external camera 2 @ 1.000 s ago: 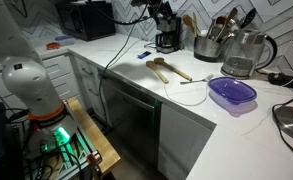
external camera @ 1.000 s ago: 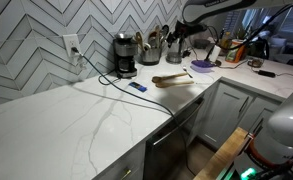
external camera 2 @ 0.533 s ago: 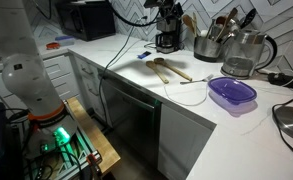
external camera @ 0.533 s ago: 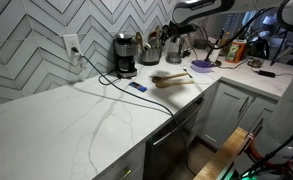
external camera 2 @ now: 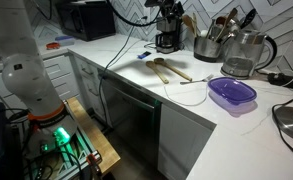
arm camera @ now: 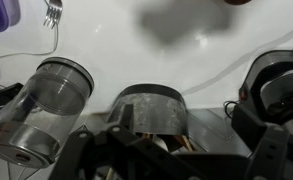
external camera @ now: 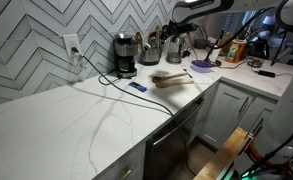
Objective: Pull the utensil holding bucket slightly backwards
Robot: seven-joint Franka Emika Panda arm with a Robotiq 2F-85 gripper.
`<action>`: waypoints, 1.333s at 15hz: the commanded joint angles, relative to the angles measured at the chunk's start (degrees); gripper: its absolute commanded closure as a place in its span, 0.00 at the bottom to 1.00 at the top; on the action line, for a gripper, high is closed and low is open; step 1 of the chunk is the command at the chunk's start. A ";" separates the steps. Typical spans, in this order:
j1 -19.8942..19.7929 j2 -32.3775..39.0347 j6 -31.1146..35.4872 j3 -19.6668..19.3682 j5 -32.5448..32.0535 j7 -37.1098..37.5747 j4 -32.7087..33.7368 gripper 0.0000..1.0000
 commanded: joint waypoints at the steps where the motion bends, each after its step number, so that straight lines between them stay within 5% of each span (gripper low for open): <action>1: -0.11 4.64 4.17 -1.44 1.71 4.47 4.08 0.00; 8: 0.23 16.51 13.32 -4.60 2.48 9.80 14.29 0.00; 20: 1.26 35.60 -6.33 -8.38 10.41 38.97 42.84 0.00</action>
